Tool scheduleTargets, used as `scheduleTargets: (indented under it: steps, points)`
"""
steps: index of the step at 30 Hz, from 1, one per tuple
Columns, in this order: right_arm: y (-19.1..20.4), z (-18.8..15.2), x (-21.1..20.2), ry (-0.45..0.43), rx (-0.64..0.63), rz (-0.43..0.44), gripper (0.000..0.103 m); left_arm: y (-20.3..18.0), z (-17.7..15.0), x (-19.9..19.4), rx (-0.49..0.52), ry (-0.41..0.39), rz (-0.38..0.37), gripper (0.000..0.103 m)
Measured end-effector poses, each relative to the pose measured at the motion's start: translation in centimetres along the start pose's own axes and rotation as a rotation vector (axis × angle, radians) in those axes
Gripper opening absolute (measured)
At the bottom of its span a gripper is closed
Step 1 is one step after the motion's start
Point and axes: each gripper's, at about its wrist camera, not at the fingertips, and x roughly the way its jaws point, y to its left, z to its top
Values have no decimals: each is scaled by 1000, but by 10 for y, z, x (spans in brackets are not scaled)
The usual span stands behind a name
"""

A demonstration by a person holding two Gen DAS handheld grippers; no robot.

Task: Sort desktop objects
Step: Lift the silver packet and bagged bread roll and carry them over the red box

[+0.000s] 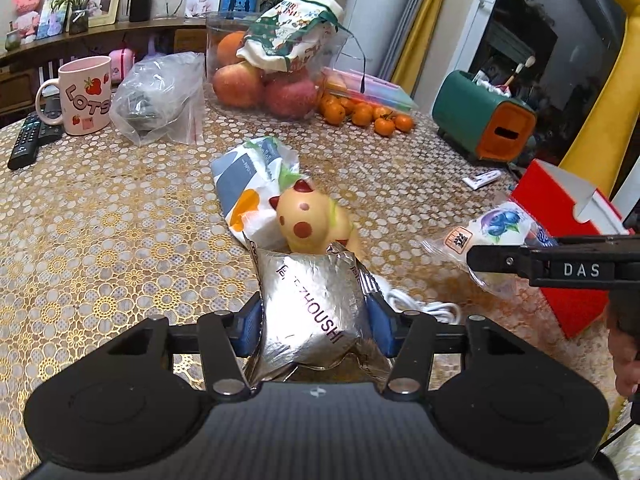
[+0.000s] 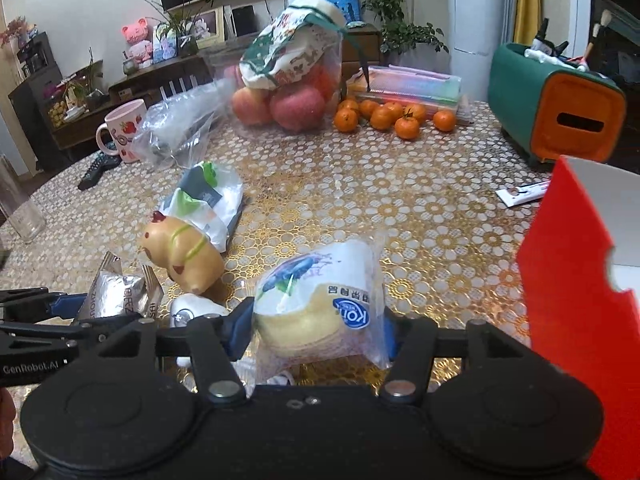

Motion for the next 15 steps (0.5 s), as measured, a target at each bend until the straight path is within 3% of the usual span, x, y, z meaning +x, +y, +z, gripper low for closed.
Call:
scheduleTargets:
  steps: [15]
  points:
    - [-16, -17, -76, -55, 36, 18, 58, -50, 1, -47, 12, -30, -57, 53]
